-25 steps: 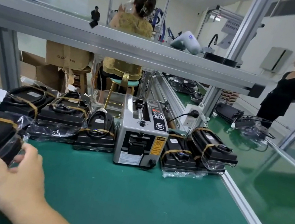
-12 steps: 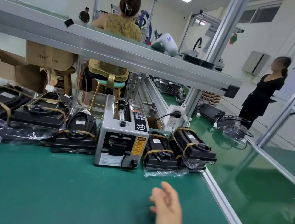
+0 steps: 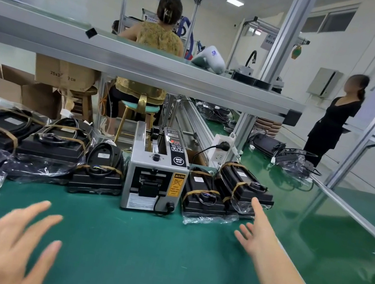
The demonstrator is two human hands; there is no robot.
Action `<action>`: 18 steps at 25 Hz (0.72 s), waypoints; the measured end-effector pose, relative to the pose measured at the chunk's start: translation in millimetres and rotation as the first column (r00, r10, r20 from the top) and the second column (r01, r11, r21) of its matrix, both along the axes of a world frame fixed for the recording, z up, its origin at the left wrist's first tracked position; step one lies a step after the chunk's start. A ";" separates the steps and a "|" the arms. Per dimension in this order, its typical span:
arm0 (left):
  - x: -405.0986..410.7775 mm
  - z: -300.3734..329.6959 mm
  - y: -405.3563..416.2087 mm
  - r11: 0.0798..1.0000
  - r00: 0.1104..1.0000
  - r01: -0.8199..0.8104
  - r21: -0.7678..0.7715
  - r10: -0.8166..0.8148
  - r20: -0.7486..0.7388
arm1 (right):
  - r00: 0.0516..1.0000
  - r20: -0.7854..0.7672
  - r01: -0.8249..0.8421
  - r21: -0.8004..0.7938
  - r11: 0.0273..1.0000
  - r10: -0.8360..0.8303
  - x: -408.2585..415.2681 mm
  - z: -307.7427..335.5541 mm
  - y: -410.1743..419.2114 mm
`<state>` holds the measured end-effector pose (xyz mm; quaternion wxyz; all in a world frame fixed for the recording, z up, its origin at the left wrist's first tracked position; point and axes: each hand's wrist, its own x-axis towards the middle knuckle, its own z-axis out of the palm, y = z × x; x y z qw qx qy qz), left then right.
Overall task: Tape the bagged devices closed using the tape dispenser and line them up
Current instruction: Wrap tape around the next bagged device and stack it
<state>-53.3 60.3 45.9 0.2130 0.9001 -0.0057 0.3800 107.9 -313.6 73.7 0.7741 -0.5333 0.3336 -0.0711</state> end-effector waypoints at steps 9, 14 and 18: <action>19.2 -15.0 -0.6 0.994 0.990 0.103 0.036 -0.099 -0.101 | 0.997 -0.075 -0.016 0.079 0.997 0.022 38.5 39.4 12.1; 17.5 -16.1 1.9 0.991 0.980 0.136 0.017 -0.132 -0.147 | 0.996 -0.082 0.043 0.118 0.992 -0.034 54.6 47.3 21.3; 17.9 -19.9 2.1 0.977 0.962 0.189 -0.101 -0.205 -0.180 | 0.996 -0.085 0.047 0.134 0.990 -0.036 62.8 46.6 22.6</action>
